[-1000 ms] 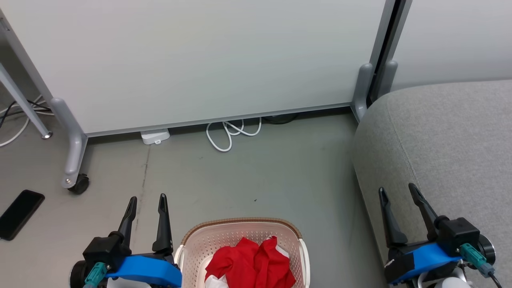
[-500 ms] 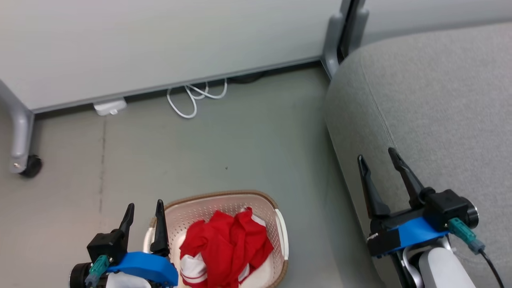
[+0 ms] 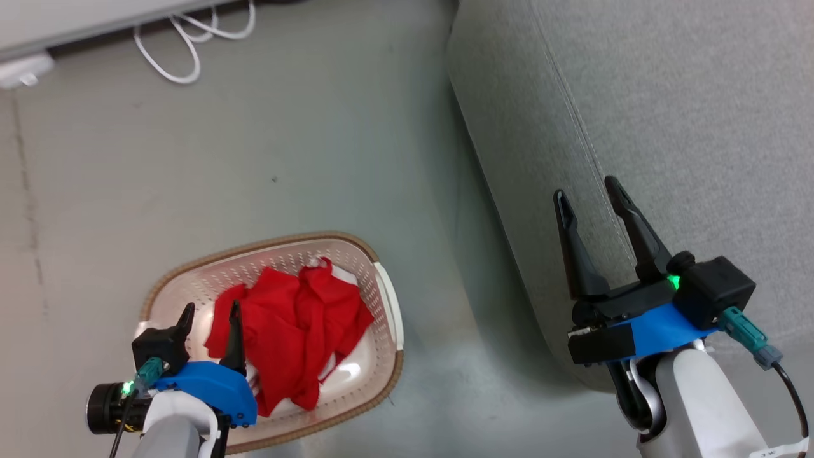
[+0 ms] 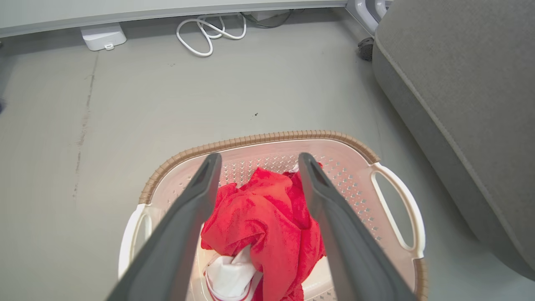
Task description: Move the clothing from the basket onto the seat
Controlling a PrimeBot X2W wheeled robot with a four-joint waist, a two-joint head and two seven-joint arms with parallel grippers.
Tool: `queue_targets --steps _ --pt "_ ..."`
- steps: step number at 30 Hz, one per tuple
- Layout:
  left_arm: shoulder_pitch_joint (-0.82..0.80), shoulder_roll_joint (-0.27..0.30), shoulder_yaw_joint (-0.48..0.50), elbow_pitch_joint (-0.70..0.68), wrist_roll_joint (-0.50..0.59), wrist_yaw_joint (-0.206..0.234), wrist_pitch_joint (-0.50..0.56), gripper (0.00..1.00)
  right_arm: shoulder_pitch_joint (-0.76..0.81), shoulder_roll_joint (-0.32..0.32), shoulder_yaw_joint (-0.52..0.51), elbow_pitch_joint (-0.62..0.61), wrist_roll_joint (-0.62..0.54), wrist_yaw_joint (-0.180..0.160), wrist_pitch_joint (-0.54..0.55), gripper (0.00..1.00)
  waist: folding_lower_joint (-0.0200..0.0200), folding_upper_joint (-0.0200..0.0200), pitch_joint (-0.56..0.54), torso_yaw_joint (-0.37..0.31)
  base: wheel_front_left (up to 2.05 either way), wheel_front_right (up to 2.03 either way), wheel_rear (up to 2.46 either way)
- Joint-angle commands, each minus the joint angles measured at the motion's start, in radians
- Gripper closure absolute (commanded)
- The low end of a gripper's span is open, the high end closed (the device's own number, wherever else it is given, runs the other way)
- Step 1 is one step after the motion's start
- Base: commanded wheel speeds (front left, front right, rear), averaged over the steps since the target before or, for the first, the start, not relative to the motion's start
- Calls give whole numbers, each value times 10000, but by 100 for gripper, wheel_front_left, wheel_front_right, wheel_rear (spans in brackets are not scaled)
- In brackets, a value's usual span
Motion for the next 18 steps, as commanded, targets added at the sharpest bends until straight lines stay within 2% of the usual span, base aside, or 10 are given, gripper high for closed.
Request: queue_targets --steps 1,11,18 --pt "-330 180 -116 319 120 -65 -17 0 -237 -13 67 -133 118 19 -58 0 -1 0 902 -590 0 0 0" --pt "-1608 732 -593 2219 410 -226 109 0 -665 -13 564 -751 672 12 -55 0 -1 0 2313 -1079 0 0 0" --pt "-2366 1104 -735 2869 610 105 66 0 -675 -13 877 -1026 1078 12 -56 0 -1 0 3050 -1350 0 0 0"
